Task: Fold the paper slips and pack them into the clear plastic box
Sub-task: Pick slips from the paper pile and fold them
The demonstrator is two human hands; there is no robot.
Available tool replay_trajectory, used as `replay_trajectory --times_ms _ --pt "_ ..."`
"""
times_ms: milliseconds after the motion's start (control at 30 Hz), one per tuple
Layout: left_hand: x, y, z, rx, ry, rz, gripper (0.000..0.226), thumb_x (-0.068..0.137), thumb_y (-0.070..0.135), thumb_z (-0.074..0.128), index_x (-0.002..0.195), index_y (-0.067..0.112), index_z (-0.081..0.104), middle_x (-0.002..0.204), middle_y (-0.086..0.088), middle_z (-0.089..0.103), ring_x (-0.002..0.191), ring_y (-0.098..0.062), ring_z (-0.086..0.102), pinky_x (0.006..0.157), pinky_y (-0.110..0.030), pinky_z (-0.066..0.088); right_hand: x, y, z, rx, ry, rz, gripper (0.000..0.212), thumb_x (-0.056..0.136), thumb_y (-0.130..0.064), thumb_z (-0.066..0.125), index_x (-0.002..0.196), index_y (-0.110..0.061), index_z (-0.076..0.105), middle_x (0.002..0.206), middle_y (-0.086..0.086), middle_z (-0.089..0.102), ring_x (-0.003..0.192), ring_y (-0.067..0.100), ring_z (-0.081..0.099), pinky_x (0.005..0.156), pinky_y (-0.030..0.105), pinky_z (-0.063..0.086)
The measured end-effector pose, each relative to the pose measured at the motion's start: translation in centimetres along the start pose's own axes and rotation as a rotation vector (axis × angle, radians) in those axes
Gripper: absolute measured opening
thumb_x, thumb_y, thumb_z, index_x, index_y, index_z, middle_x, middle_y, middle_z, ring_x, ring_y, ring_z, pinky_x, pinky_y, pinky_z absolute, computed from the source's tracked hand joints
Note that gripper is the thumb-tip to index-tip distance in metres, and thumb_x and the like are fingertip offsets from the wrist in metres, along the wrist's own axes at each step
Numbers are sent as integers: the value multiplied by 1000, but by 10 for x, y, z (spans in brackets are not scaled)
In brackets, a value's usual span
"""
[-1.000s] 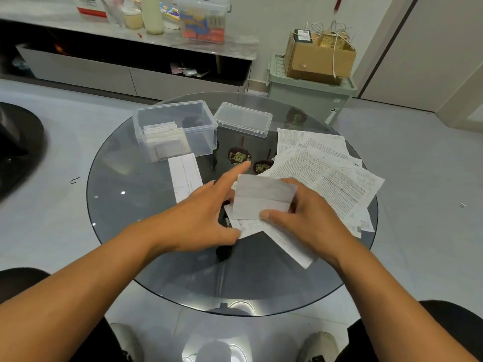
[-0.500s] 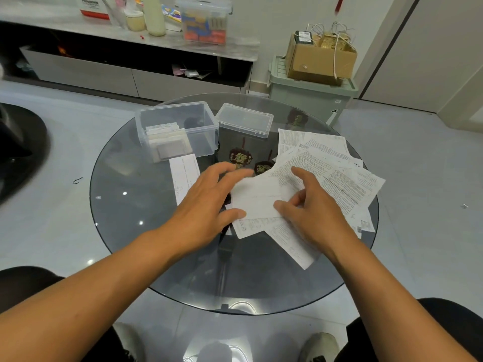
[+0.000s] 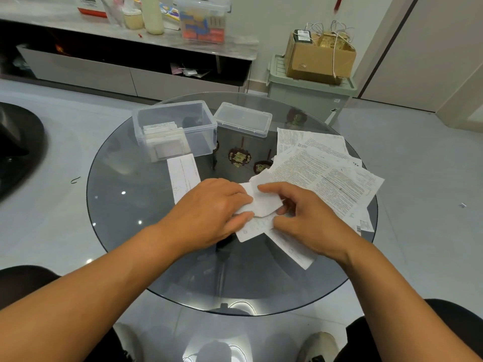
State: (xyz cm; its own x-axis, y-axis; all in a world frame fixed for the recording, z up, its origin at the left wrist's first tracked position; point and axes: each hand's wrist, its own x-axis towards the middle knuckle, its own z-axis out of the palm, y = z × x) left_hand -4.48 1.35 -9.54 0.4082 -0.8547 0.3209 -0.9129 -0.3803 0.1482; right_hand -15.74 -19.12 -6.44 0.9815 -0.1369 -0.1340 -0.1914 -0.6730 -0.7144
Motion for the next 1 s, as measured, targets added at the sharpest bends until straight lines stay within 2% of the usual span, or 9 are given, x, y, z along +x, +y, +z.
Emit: replay_trajectory --times_ms 133,200,267,367,467,533,700,800,1000 --pt "-1 -1 -5 -28 3 -20 52 96 64 51 128 26 66 111 9 70 98 -17 63 88 -34 46 4 -2 6 -102 155 -9 16 95 -31 71 108 -40 72 107 -18 59 93 -4 54 77 17 40" --pt "-1 0 -4 -56 -14 -52 53 91 72 51 123 32 65 105 16 67 93 -13 59 85 -31 43 5 -5 2 -91 158 -22 4 95 -37 70 93 -40 71 101 -18 57 93 -5 53 73 21 41" --pt "-1 3 -5 -139 13 -86 42 94 69 48 99 32 67 87 18 61 79 -9 54 75 -29 41 5 -7 -2 -57 146 -29 9 94 -43 70 87 -37 71 99 -16 56 90 -5 53 71 21 39" --pt "0 5 -4 -276 28 -215 56 96 71 33 84 28 66 79 15 60 76 -9 54 70 -34 46 5 -6 0 -1 166 4 23 86 -52 75 82 -30 71 93 -13 60 84 4 57 69 25 44" --pt "-1 6 -2 -364 27 -302 41 96 64 41 91 31 65 86 16 61 83 -8 54 74 -39 50 11 -2 11 -31 187 85 47 75 -71 72 87 -26 69 92 -8 67 81 14 63 71 41 54" --pt "0 7 -2 -404 41 -362 22 97 52 55 108 35 62 95 18 62 88 -7 55 76 -38 51 15 -2 17 -85 209 131 58 68 -82 64 90 -29 67 95 -8 68 83 16 65 74 46 56" --pt "0 6 -2 -341 66 -406 44 90 36 73 130 37 53 118 14 58 102 -11 52 89 -35 49 22 -8 23 -206 312 230 42 80 -67 72 93 -32 52 103 -7 58 91 18 58 83 43 48" --pt "0 2 0 -244 44 -348 31 92 36 71 122 31 67 123 10 57 108 -15 47 93 -38 45 22 -10 20 -254 311 292 44 82 -71 67 96 -32 53 107 -8 57 99 19 56 94 47 44" --pt "0 0 0 -202 7 -332 27 94 43 65 117 31 69 119 11 60 106 -15 48 94 -39 43 18 -11 20 52 339 149 36 79 -59 76 80 -26 61 88 -13 66 84 11 60 90 51 50"
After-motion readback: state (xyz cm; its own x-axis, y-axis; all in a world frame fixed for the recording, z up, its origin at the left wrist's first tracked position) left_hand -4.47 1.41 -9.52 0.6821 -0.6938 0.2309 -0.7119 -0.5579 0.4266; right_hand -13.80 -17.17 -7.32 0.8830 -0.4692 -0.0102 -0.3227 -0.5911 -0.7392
